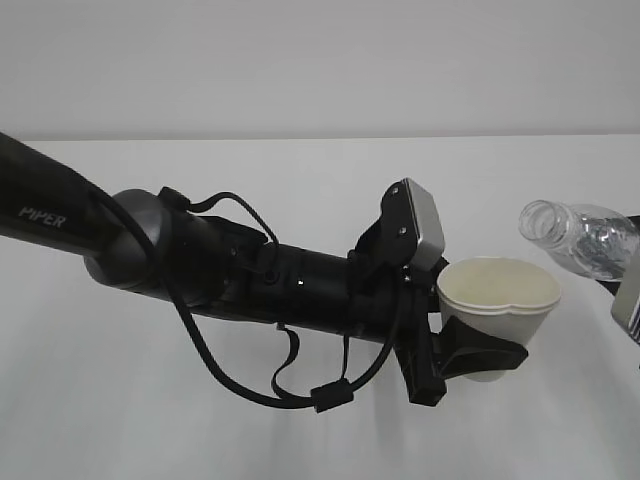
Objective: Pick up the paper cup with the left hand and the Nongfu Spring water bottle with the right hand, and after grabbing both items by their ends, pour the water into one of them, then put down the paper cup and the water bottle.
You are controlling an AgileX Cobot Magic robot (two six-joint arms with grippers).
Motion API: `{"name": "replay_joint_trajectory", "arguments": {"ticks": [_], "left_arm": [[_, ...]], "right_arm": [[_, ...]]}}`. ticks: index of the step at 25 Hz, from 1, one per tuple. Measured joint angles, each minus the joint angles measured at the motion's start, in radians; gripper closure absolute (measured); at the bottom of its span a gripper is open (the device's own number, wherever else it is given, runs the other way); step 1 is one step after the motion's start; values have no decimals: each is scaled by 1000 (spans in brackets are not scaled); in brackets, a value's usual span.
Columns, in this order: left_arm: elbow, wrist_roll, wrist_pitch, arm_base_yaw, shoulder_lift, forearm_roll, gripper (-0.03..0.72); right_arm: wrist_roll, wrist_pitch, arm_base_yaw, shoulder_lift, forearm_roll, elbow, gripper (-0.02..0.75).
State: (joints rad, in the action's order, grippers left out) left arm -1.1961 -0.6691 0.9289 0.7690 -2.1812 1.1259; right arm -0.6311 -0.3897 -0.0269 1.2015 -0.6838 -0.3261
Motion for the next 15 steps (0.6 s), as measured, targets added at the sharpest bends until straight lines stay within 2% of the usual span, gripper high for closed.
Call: {"name": "replay_joint_trajectory", "arguments": {"ticks": [15], "left_arm": [[0, -41, 0, 0, 0, 20, 292]], "right_arm": [[-133, 8, 0, 0, 2, 0, 386]]}}
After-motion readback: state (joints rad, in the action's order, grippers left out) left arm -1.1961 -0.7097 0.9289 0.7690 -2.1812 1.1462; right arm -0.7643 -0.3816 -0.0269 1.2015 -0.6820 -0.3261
